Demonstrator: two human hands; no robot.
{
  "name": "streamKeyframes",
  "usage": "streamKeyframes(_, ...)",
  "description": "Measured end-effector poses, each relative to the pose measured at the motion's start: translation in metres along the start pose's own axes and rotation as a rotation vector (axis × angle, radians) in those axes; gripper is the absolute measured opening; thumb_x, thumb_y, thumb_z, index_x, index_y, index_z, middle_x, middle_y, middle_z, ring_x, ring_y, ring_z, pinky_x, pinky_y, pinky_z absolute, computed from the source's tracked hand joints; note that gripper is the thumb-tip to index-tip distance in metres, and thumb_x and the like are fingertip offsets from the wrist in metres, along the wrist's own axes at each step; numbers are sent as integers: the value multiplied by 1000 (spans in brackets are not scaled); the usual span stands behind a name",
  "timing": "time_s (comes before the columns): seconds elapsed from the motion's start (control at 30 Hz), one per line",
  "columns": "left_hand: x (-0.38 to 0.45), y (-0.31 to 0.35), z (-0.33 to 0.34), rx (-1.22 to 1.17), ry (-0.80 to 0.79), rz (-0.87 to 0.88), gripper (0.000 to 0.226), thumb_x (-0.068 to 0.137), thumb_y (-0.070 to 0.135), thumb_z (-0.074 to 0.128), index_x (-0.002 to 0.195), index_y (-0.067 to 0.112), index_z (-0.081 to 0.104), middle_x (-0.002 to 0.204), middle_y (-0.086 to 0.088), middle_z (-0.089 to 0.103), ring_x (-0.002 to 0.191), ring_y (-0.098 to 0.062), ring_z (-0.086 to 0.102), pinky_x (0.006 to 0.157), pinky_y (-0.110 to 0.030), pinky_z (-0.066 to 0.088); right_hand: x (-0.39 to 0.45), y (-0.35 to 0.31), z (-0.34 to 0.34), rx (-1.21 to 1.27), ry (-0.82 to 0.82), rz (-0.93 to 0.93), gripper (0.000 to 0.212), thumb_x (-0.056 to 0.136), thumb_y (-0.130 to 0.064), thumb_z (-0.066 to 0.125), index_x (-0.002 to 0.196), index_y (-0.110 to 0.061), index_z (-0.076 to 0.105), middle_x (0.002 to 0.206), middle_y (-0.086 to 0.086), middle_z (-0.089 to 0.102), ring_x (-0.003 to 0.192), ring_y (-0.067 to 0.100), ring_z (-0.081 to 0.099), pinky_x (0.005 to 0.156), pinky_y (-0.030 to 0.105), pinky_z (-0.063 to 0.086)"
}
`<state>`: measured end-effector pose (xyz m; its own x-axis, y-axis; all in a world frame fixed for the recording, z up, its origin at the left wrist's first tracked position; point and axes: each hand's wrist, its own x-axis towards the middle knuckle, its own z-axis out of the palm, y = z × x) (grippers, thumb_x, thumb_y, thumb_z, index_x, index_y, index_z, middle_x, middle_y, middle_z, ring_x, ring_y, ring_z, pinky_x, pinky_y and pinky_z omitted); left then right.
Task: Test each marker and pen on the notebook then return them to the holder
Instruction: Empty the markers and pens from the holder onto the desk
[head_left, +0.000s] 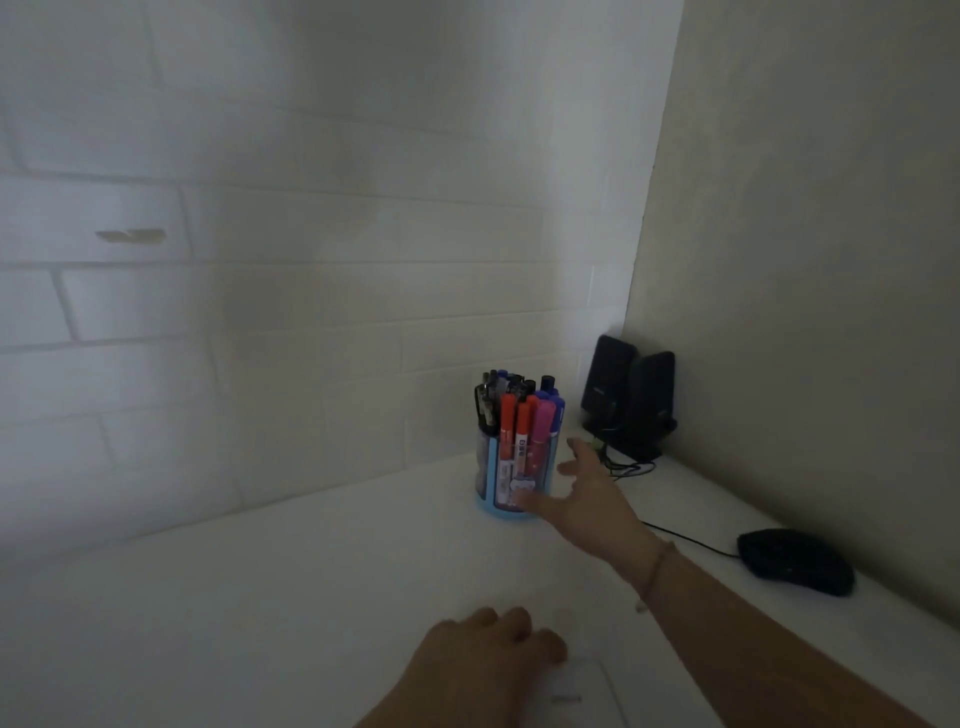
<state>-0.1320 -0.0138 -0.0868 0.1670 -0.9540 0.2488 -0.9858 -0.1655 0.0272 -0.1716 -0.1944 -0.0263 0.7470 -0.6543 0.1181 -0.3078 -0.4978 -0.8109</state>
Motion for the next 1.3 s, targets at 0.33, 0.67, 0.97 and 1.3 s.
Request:
streamKeyframes(0.33,6,-7,11,-8,114,-42,36,64,66,38,87,47,59,68,15,47,51,-5,49,49,-19,25,40,17,50,183,278,-90,81,50,-31,92,112,-23,40,96,-17,54,90,8,60,84,32,56)
streamKeyframes(0.67,4,-7,-3,-330,428,-443,85,73,69,49,143,41,8,142,12,18,125,-11,28,101,-25,30,-17,56,-18,-182,230,-322,110,44,-63,80,137,-22,38,118,-2,43,103,-12,40,84,3,40)
streamKeyframes(0.97,3,-15,7,-502,436,-366,89,81,56,61,139,56,-5,150,27,-10,137,-8,24,104,-38,42,-51,74,-42,26,-13,-369,115,48,-49,89,141,-30,24,131,-2,46,115,12,57,96,29,49)
streamKeyframes(1.3,4,-17,11,-531,308,-371,108,71,54,71,136,58,-15,148,31,-16,138,-7,19,111,-39,34,-54,67,-42,301,-47,-215,109,42,-53,88,133,-31,32,124,3,52,107,9,60,75,21,55)
